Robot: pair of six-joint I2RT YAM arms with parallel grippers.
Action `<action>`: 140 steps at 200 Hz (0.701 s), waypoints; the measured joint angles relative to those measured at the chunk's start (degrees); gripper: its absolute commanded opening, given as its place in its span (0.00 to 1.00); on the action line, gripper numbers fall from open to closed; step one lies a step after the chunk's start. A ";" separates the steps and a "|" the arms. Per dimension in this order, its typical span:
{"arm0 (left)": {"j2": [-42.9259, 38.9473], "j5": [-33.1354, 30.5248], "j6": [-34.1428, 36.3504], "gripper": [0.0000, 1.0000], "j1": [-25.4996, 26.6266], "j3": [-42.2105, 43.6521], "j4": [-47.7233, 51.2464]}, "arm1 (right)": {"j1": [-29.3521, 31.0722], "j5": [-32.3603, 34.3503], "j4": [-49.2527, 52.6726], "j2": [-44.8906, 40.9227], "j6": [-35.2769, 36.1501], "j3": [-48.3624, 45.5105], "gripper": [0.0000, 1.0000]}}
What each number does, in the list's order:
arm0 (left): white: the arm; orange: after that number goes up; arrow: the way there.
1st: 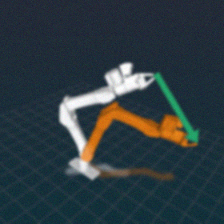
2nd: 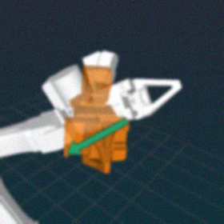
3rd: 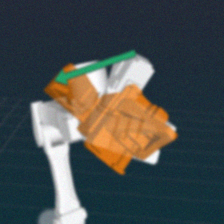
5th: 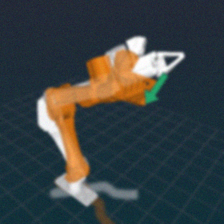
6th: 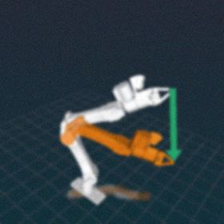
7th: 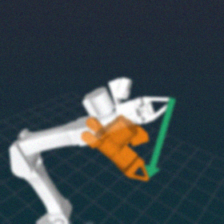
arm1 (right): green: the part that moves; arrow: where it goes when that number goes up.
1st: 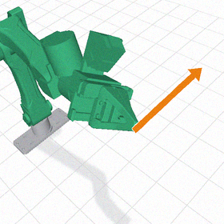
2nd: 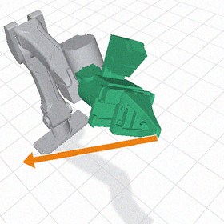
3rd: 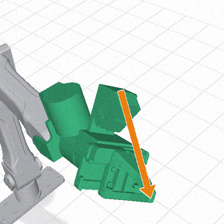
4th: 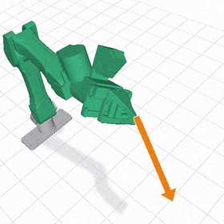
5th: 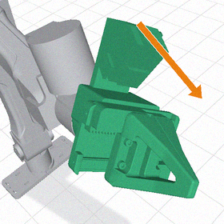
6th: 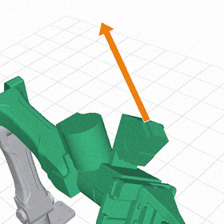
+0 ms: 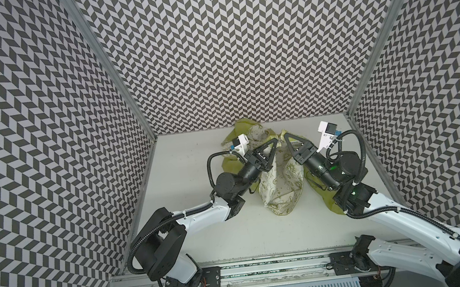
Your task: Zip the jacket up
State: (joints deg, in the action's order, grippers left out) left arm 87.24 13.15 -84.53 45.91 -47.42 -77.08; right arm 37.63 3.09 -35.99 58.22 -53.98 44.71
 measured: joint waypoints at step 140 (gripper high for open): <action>-0.02 0.00 -0.59 0.00 -0.11 0.00 -0.09 | 0.00 0.37 -0.42 0.09 0.15 0.11 0.00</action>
State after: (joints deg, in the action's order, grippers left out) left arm 87.22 13.15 -85.12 45.80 -47.42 -77.17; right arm 37.63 3.46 -36.40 58.30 -53.82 44.82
